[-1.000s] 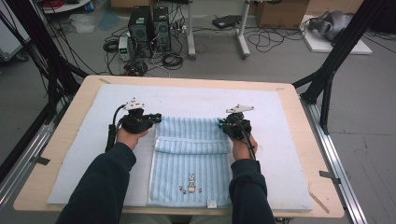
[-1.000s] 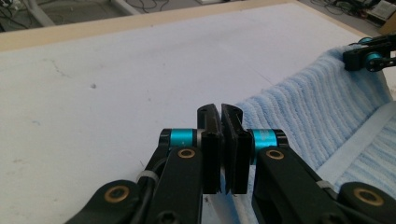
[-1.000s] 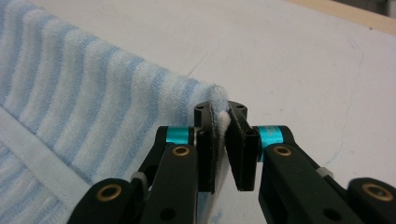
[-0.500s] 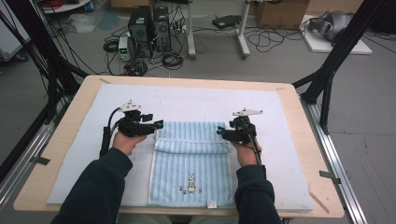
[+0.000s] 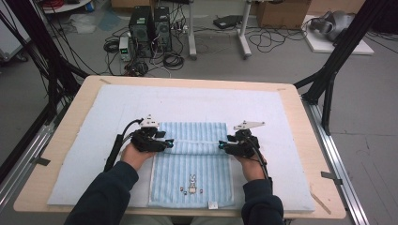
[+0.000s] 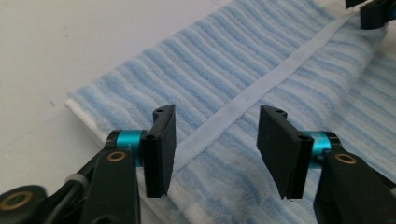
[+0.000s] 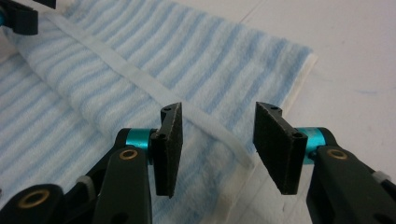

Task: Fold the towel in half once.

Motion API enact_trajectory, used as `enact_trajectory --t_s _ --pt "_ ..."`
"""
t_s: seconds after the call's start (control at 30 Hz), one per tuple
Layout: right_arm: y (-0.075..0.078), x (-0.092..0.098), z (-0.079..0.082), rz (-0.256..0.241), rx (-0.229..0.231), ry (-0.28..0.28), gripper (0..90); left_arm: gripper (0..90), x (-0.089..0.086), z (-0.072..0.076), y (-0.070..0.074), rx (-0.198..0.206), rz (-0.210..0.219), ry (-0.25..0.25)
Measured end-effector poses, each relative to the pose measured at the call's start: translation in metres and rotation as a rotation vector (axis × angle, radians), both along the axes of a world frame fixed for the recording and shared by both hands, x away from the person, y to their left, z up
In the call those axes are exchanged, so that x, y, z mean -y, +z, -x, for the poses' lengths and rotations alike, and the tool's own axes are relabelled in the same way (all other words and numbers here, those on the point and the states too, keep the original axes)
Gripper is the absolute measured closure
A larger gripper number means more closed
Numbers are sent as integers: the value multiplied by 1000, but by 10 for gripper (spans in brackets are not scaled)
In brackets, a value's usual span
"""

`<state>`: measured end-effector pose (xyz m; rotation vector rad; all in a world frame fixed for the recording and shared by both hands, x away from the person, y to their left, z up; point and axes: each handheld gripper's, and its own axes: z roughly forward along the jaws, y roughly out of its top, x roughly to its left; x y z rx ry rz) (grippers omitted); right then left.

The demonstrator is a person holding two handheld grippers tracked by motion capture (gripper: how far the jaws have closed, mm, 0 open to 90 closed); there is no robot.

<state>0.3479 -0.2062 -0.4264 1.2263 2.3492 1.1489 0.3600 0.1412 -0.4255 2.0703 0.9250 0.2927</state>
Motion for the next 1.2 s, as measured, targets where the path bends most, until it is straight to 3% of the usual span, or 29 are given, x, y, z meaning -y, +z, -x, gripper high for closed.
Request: enact_trajectory --t_s 0.2,0.27,0.37,0.43,0.6,0.77,0.93,1.2 --pt "-6 2 2 4 -35 8 573 538 -4 -1 -15 -26 -7 43" --pt "-9 3 2 10 -42 9 602 579 -5 1 -16 -17 -3 42" --pt "-12 4 3 14 -51 21 707 788 -3 5 -14 5 -13 8" --pt "-11 3 5 23 -37 32 778 826 -3 7 -11 26 -10 -3" --pt "-8 1 12 33 -7 30 786 828 -11 19 -4 81 78 0" --pt "-5 2 23 22 21 39 780 827 -19 39 -1 118 147 -29" --pt "1 2 39 13 61 63 781 827 -26 48 -1 94 158 -40" --pt "-5 6 59 -9 55 80 753 789 -31 66 -4 44 181 -78"
